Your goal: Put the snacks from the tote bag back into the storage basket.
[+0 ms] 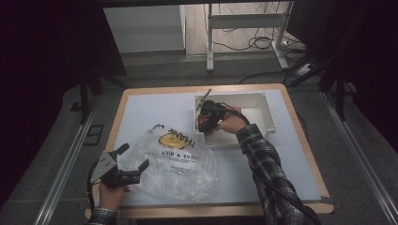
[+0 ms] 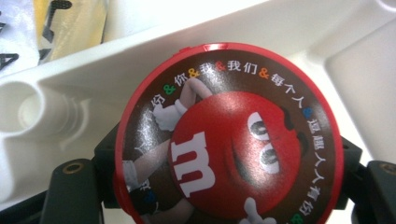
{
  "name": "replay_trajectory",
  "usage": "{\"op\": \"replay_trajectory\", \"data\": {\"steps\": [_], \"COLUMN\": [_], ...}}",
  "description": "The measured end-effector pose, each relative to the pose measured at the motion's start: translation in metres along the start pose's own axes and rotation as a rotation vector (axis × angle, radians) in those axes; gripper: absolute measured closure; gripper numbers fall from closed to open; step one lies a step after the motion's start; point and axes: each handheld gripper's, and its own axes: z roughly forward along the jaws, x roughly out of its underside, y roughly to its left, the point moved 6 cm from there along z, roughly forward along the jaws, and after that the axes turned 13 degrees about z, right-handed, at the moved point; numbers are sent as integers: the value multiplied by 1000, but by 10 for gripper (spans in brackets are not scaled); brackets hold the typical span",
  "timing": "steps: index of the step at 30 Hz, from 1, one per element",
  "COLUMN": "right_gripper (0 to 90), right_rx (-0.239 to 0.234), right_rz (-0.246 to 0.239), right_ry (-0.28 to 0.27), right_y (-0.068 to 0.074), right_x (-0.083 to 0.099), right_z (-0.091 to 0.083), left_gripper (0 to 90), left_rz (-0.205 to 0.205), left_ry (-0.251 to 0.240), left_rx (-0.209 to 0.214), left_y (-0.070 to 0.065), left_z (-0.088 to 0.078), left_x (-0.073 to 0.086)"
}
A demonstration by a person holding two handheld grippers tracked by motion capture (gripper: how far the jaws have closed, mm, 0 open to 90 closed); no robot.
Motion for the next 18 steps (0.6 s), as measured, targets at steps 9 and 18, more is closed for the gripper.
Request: {"op": "replay_trajectory", "data": {"steps": [9, 18], "right_gripper": [255, 255], "right_rx": [2, -7], "right_rz": [4, 10], "right_ry": [10, 12], "right_y": [-4, -7], "right_x": [-1, -1], "right_z": [7, 12], "left_gripper": [19, 20], "left_rz": [0, 1], "left_ry": [1, 1], "left_rx": [0, 0], "left_y": [0, 0], "left_z": [0, 0], "left_x": [0, 0]}}
